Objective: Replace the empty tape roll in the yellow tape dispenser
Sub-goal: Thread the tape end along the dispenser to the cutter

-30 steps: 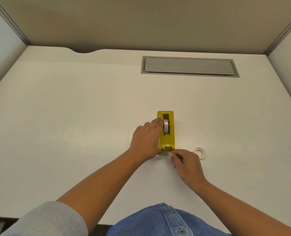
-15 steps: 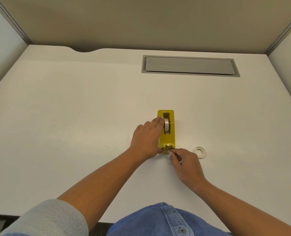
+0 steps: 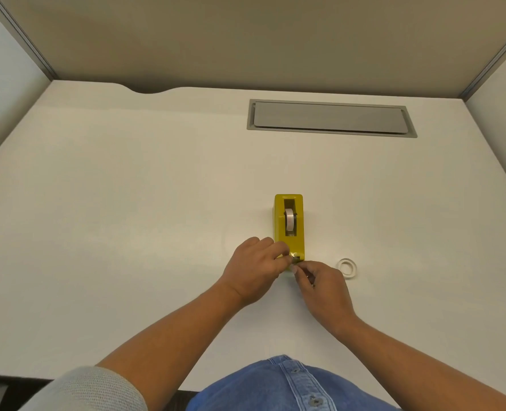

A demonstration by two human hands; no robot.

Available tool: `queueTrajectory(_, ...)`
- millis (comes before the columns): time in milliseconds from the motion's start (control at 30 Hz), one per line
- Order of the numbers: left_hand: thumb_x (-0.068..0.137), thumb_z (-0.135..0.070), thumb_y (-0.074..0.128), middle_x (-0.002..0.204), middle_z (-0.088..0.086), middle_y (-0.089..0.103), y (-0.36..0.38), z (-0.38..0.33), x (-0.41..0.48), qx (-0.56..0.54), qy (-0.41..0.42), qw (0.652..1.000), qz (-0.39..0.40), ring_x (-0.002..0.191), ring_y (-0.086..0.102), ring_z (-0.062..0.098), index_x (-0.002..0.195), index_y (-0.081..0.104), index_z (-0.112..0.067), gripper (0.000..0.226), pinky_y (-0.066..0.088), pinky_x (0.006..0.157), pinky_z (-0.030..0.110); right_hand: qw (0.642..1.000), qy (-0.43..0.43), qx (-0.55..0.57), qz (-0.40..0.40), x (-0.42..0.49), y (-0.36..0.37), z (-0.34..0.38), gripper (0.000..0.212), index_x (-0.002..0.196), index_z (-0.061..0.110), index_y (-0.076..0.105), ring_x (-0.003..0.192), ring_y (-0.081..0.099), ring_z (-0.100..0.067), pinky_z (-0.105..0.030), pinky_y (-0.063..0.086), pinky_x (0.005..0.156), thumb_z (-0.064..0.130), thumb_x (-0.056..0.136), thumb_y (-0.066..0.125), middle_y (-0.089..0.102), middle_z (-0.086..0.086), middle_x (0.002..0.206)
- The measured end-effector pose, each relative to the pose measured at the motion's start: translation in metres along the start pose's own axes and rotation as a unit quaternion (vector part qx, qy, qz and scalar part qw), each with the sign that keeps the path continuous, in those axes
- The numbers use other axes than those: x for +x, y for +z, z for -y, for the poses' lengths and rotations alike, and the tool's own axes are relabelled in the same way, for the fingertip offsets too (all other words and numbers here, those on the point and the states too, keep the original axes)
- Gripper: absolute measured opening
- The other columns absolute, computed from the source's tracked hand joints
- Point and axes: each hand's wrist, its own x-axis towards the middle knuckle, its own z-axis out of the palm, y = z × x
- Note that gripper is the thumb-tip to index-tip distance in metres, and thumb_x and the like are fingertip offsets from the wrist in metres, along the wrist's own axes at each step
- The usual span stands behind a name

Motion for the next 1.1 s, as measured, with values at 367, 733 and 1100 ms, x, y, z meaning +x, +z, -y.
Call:
queueTrajectory(367, 0.082, -0.02, 0.071, 0.095, 0.004, 0.067, -0.004, -0.009, 0.001, 0.026, 0.008, 1.0, 0.005, 0.072, 0.059, 0.022, 0.104, 0.069, -0.013, 0.023, 0.047, 0.056, 0.031, 0.998, -0.049, -0.034, 0.031, -0.006, 0.002, -0.01, 0.025, 0.115, 0.018, 0.065, 0.086, 0.058, -0.011, -0.02, 0.045, 0.075, 0.027, 0.1, 0.046, 0.069, -0.001, 0.104)
queueTrajectory(733, 0.075, -0.009, 0.077, 0.085, 0.004, 0.071, 0.004, -0.007, 0.0, -0.072, -0.076, 0.994, -0.021, 0.067, 0.061, 0.023, 0.082, 0.071, -0.012, 0.01, 0.051, 0.05, 0.031, 0.994, -0.05, -0.088, 0.042, -0.011, -0.005, -0.016, 0.02, 0.11, 0.024, 0.069, 0.082, 0.056, -0.005, -0.018, 0.048, 0.079, 0.027, 0.093, 0.06, 0.07, 0.006, 0.105)
queueTrajectory(1100, 0.075, -0.012, 0.079, 0.087, 0.003, 0.073, -0.002, -0.007, -0.001, -0.063, -0.062, 0.996, -0.032, 0.07, 0.065, 0.022, 0.084, 0.074, -0.012, 0.011, 0.053, 0.055, 0.029, 0.998, -0.013, -0.056, 0.02, -0.008, -0.008, -0.006, 0.015, 0.1, 0.024, 0.07, 0.075, 0.059, -0.008, -0.02, 0.051, 0.071, 0.032, 0.09, 0.062, 0.069, 0.009, 0.092)
